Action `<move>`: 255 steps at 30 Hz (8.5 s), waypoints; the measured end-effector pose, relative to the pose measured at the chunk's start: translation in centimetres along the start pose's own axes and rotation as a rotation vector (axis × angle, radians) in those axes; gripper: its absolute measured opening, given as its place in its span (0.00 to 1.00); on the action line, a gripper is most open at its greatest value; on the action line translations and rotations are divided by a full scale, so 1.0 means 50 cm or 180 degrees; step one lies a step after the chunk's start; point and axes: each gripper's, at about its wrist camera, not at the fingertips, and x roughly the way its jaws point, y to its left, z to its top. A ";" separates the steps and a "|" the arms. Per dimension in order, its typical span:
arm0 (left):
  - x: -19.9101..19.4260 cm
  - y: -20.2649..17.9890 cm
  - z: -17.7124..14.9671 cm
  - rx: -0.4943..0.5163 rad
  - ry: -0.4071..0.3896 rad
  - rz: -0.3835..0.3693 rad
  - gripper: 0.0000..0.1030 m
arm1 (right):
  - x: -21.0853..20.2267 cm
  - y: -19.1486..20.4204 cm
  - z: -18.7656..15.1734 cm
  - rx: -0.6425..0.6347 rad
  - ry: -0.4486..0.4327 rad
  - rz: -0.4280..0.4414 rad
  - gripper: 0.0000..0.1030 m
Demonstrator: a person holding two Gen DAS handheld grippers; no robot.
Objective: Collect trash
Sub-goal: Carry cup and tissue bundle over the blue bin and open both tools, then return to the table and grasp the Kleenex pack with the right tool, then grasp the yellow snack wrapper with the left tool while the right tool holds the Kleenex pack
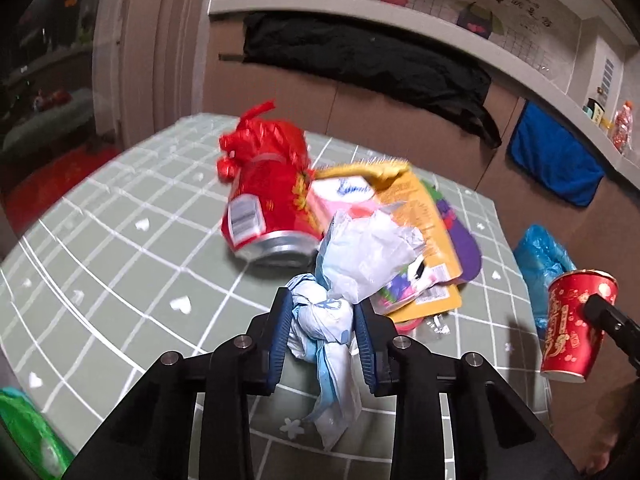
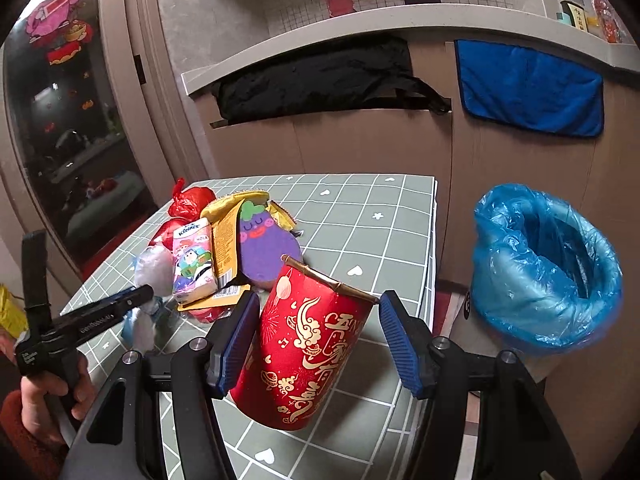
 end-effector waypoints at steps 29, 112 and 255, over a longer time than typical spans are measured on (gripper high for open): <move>0.074 -0.630 0.193 0.1031 -0.0505 -0.1418 0.31 | -0.193 -0.409 0.198 0.0265 -0.1068 -0.1299 0.57; -0.059 0.012 0.122 0.0207 -0.0508 0.0244 0.48 | 0.072 0.042 0.098 -0.0255 -0.0074 -0.0123 0.75; 0.052 -0.021 0.073 0.0125 0.0166 -0.0306 0.03 | 0.102 -0.006 0.057 -0.0069 0.0379 0.0273 0.43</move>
